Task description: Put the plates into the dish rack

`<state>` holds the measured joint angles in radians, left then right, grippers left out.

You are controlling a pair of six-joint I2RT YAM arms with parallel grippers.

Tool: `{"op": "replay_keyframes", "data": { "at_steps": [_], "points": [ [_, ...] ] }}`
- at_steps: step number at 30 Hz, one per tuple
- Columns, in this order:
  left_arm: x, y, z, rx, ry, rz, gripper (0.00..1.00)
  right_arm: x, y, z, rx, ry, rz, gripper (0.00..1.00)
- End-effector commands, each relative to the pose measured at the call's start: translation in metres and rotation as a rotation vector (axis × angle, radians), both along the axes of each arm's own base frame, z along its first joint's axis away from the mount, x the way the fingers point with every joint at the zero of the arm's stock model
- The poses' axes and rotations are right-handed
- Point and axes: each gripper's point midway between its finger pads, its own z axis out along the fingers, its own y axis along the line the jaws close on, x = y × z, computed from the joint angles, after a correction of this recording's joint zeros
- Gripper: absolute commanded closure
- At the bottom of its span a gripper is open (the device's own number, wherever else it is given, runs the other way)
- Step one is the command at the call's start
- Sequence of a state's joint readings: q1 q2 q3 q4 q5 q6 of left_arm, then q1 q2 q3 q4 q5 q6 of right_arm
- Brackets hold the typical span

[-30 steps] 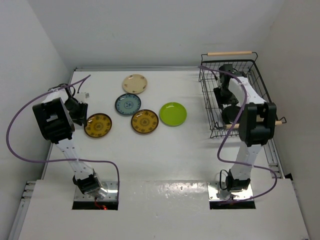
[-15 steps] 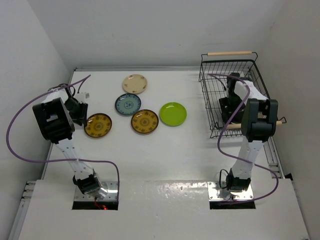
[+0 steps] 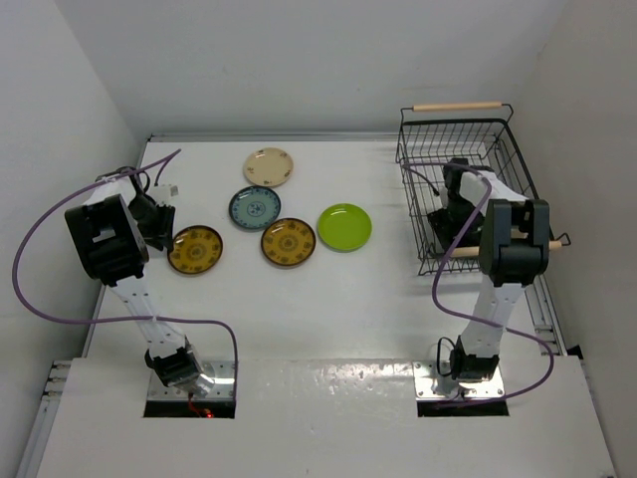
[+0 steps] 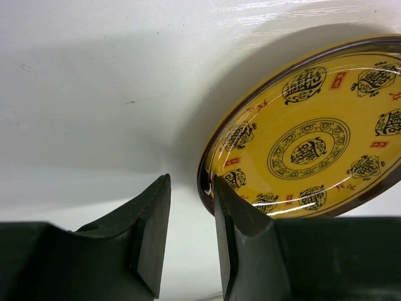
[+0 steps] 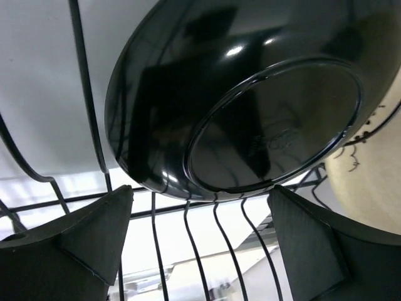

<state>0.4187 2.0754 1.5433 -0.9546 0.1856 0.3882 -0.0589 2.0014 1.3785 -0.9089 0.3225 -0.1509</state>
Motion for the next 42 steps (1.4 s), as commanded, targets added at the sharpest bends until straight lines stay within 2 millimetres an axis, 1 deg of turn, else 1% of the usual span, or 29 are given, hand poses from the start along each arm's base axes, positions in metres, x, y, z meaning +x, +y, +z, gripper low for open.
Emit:
{"op": "replay_keyframes", "data": {
  "at_steps": [1, 2, 3, 4, 5, 7, 8, 9, 10, 11, 12, 13, 14, 15, 16, 17, 18, 21, 24, 26, 27, 29, 31, 32, 33, 39, 40, 41, 42],
  "points": [
    [0.005, 0.002, 0.018, 0.02, -0.04, -0.016, 0.62, 0.014, -0.008, 0.006, -0.07, -0.078, 0.043, 0.11],
    [0.006, 0.003, 0.021, 0.02, -0.042, -0.016, 0.62, 0.016, -0.012, 0.006, -0.104, -0.084, 0.04, 0.11],
    [0.008, 0.004, 0.02, 0.02, -0.042, -0.016, 0.62, 0.023, -0.014, 0.003, -0.117, -0.123, 0.037, 0.11],
    [0.006, 0.003, 0.02, 0.016, -0.033, -0.016, 0.62, 0.025, -0.014, 0.002, -0.124, -0.136, 0.039, 0.11],
    [0.009, 0.004, 0.022, 0.021, -0.044, -0.016, 0.62, 0.037, -0.017, 0.005, -0.15, -0.2, 0.034, 0.11],
    [0.009, 0.004, 0.023, 0.021, -0.044, -0.016, 0.62, 0.039, -0.013, 0.005, -0.15, -0.234, 0.046, 0.13],
    [0.009, 0.004, 0.023, 0.021, -0.044, -0.016, 0.62, 0.049, -0.012, 0.008, -0.152, -0.299, 0.054, 0.13],
    [0.009, 0.004, 0.023, 0.021, -0.044, -0.016, 0.62, 0.051, -0.008, 0.011, -0.149, -0.317, 0.073, 0.15],
    [0.009, 0.004, 0.023, 0.021, -0.044, -0.016, 0.62, 0.046, -0.006, 0.005, -0.143, -0.309, 0.084, 0.17],
    [0.007, 0.003, 0.023, 0.018, -0.036, -0.016, 0.62, 0.051, -0.005, 0.009, -0.14, -0.337, 0.095, 0.21],
    [0.007, 0.003, 0.023, 0.018, -0.036, -0.016, 0.62, 0.057, 0.008, 0.012, -0.133, -0.37, 0.132, 0.24],
    [0.007, 0.003, 0.023, 0.018, -0.036, -0.016, 0.62, 0.054, 0.008, 0.008, -0.136, -0.372, 0.142, 0.28],
    [0.007, 0.003, 0.023, 0.018, -0.036, -0.016, 0.62, 0.053, 0.009, 0.01, -0.141, -0.38, 0.153, 0.35],
    [0.007, 0.003, 0.023, 0.018, -0.036, -0.016, 0.62, 0.059, 0.012, 0.012, -0.142, -0.414, 0.164, 0.39],
    [0.008, 0.003, 0.026, 0.021, -0.044, -0.016, 0.62, 0.054, 0.012, 0.014, -0.142, -0.418, 0.168, 0.41],
    [0.008, 0.003, 0.026, 0.021, -0.044, -0.016, 0.62, 0.055, 0.015, 0.016, -0.141, -0.428, 0.175, 0.46],
    [0.008, 0.003, 0.026, 0.021, -0.044, -0.016, 0.62, 0.054, 0.017, 0.017, -0.142, -0.434, 0.181, 0.48],
    [0.006, 0.007, 0.026, 0.022, -0.044, -0.007, 0.62, 0.058, 0.014, 0.031, -0.169, -0.493, 0.173, 0.52],
    [0.006, 0.007, 0.026, 0.022, -0.044, -0.007, 0.62, 0.06, 0.012, 0.05, -0.181, -0.554, 0.166, 0.54],
    [0.006, 0.007, 0.026, 0.022, -0.044, -0.007, 0.62, 0.059, 0.012, 0.052, -0.185, -0.563, 0.162, 0.58],
    [0.006, 0.007, 0.026, 0.022, -0.044, -0.007, 0.62, 0.06, 0.011, 0.06, -0.191, -0.583, 0.158, 0.58],
    [0.006, 0.007, 0.026, 0.022, -0.044, -0.007, 0.62, 0.06, 0.01, 0.064, -0.198, -0.593, 0.154, 0.61],
    [0.006, 0.007, 0.026, 0.022, -0.044, -0.007, 0.62, 0.06, 0.007, 0.071, -0.211, -0.61, 0.145, 0.68],
    [0.007, 0.005, 0.026, 0.013, -0.048, -0.008, 0.62, 0.059, 0.007, 0.071, -0.213, -0.606, 0.141, 0.73],
    [0.007, 0.005, 0.026, 0.013, -0.048, -0.008, 0.62, 0.06, 0.006, 0.074, -0.224, -0.615, 0.131, 0.84],
    [0.004, 0.004, 0.023, 0.009, -0.038, -0.008, 0.62, 0.054, -0.006, 0.078, -0.273, -0.616, 0.077, 0.99],
    [0.004, 0.004, 0.023, 0.009, -0.038, -0.008, 0.62, 0.052, -0.008, 0.08, -0.282, -0.613, 0.068, 1.0],
    [0.004, 0.004, 0.023, 0.009, -0.038, -0.008, 0.62, 0.055, -0.01, 0.085, -0.286, -0.64, 0.048, 1.0],
    [0.004, 0.004, 0.023, 0.01, -0.039, -0.017, 0.62, 0.051, -0.016, 0.09, -0.285, -0.646, 0.022, 1.0]
  ]
}}
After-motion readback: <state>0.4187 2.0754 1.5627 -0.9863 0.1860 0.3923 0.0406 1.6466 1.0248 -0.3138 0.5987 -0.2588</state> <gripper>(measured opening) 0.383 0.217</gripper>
